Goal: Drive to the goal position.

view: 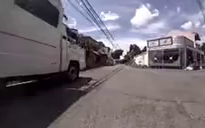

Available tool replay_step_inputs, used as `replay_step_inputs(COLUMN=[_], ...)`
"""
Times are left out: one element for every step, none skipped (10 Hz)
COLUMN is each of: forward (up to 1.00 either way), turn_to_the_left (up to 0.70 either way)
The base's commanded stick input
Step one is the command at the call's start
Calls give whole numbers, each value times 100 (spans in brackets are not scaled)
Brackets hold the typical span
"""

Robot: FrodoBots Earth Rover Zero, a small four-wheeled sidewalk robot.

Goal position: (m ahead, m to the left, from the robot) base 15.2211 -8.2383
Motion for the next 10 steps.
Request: replay_step_inputs(forward=[70,70,70,70,70,70,70,70,70,70], turn_to_the_left=[12,12,8,-21,-23,-23,-23,-23,-23,-23])
